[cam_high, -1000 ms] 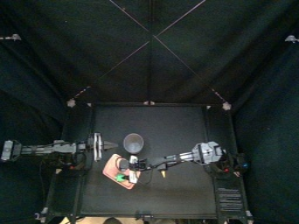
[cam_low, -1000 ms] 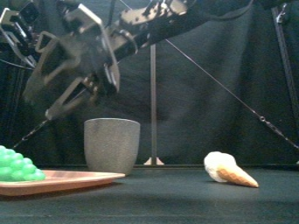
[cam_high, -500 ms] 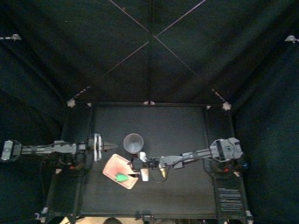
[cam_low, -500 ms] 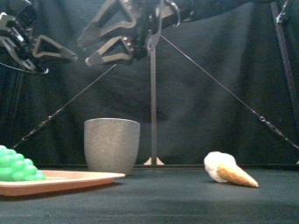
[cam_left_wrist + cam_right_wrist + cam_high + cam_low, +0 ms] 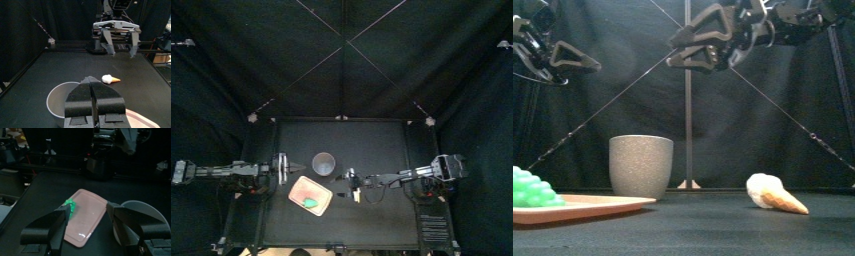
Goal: Pick the green grapes then place it on the pink plate
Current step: Drop green grapes on the pink plate and return to neutral
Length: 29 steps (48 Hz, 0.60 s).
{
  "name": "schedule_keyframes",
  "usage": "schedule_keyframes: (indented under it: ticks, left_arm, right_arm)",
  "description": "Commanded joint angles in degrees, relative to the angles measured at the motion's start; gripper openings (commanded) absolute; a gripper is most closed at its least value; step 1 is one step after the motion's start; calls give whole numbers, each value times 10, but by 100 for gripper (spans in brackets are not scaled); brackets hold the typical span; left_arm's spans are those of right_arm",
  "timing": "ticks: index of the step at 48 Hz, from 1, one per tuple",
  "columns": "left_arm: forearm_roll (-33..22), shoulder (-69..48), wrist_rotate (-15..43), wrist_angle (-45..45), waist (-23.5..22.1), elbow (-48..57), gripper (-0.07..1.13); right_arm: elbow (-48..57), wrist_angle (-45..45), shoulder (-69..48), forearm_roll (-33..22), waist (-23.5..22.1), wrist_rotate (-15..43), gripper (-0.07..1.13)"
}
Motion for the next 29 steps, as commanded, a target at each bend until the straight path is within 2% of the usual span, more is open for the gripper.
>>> schedule_keyframes:
  ticks: [1, 8, 29]
  left_arm:
    - [2, 1, 0, -3, -1, -8, 12]
    - [2, 1, 0, -3, -2, -8, 12]
    - [2, 1, 1, -3, 2, -6, 12]
  right_arm:
    - [37, -23, -51, 2, -23, 1, 93]
    - [87, -34, -92, 8, -47, 4, 93]
    - [148, -37, -143, 14, -62, 4, 93]
